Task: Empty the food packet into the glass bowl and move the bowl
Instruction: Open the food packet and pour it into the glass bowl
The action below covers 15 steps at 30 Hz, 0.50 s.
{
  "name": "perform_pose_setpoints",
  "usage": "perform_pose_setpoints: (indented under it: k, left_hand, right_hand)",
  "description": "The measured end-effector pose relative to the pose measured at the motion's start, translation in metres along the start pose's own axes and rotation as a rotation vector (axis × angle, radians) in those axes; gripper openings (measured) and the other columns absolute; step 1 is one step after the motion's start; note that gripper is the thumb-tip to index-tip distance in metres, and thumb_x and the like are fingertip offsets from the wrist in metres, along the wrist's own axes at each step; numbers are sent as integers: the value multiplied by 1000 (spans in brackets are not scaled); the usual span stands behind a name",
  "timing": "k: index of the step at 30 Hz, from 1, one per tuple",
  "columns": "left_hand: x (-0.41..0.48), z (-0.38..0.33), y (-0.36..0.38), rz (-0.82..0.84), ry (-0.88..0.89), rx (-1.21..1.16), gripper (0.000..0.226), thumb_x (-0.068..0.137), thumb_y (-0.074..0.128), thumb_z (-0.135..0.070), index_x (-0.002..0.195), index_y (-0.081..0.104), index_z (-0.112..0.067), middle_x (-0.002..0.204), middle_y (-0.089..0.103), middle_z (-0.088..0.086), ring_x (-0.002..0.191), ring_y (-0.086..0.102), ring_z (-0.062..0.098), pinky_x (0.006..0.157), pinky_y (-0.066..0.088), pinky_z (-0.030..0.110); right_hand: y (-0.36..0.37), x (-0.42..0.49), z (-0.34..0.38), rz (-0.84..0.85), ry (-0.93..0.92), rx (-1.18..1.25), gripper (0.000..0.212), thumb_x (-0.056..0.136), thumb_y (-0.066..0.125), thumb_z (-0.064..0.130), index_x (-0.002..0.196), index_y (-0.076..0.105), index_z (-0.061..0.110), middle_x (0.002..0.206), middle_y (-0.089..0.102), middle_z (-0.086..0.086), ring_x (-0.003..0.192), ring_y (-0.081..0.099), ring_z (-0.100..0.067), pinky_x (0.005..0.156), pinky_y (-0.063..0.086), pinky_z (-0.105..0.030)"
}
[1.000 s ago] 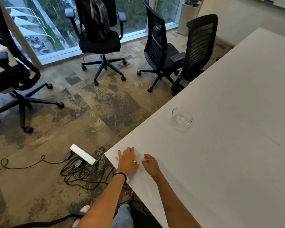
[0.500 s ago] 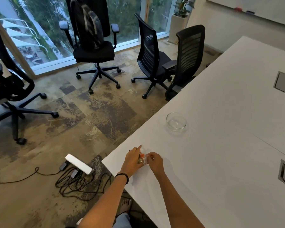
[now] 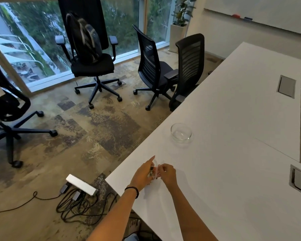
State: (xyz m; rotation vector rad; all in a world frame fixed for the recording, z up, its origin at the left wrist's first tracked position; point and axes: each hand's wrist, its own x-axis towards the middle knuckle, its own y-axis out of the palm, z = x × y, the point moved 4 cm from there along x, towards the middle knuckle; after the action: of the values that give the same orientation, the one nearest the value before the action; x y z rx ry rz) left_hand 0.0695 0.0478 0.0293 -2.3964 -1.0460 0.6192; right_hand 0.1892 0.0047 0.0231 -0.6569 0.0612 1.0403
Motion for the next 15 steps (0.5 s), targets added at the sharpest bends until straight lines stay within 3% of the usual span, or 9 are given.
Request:
perform_pose_setpoints:
  k: [3,6,11,15]
  left_hand:
    - [1,-1,1,7,20,-11,70,89,59,-22,144,19,-37,130,48,-3,108,48,8,103,42,26]
    - [1,-2,2,25,10,-13,70,88,60,-24,145,20,-31,129,49,-2,114,51,15,96,39,21]
    - [0,-3,1,23,-48,-59,52,85,60,-21,130,34,-24,125,54,3,109,57,21,97,50,34]
    - [0,-2,4,77,-11,2,35,87,51,-12,118,35,-18,114,57,8,97,59,24,84,51,35]
  right_hand:
    - [1,0,-1,-9,10,-23,27,86,58,23,82,68,-1,83,72,-19,77,70,-31,70,54,-28]
    - [-1,2,-4,-16,17,-51,20,82,60,15,77,69,-3,79,72,-20,69,65,-26,56,44,-15]
    - [-1,6,-11,-16,34,-63,20,77,57,7,66,68,-6,69,70,-26,66,67,-37,54,44,-21]
    - [-4,3,-10,24,23,-38,21,80,53,4,69,68,-4,60,66,-12,49,64,-9,50,46,-10]
